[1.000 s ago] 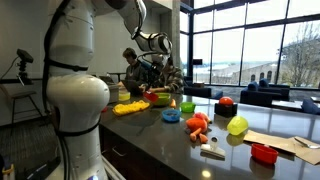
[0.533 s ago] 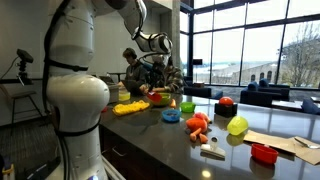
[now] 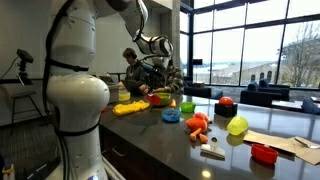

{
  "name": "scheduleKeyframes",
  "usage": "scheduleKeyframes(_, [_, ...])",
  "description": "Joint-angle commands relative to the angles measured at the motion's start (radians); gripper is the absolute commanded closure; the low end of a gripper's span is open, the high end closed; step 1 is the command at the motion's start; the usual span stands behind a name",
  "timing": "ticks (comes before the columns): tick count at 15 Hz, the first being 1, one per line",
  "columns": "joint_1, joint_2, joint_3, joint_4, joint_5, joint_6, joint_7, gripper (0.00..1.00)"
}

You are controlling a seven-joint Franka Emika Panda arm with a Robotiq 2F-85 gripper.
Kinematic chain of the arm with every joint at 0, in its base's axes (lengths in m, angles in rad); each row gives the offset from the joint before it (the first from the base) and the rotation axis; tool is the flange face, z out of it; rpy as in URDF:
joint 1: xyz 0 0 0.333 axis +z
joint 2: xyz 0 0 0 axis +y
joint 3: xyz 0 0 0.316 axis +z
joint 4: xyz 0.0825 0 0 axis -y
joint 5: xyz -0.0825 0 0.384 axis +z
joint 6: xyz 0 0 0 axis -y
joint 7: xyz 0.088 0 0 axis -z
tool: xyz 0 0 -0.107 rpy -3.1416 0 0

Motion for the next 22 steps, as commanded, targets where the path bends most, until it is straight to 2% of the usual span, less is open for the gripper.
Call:
scheduleKeyframes(1, [0.000,-0.021,-0.003,-0.010,-0.007,0.007,0.063,0.99])
scheduleKeyframes(4, [0.005,-0.023,-0.001,-0.011,-0.033,0.021,0.114,0.99])
scheduleKeyframes(8, [0.018,-0.008,0.004,-0.008,-0.125,0.044,0.203,0.99])
scheduleKeyframes(13, [0.022,0.000,0.012,0.000,-0.169,0.036,0.224,0.99])
scheduleKeyframes(16, [0.045,0.017,0.015,0.004,-0.297,0.002,0.334,0.99])
scheduleKeyframes(22, [0.091,0.065,0.025,-0.002,-0.484,-0.072,0.523,0.99])
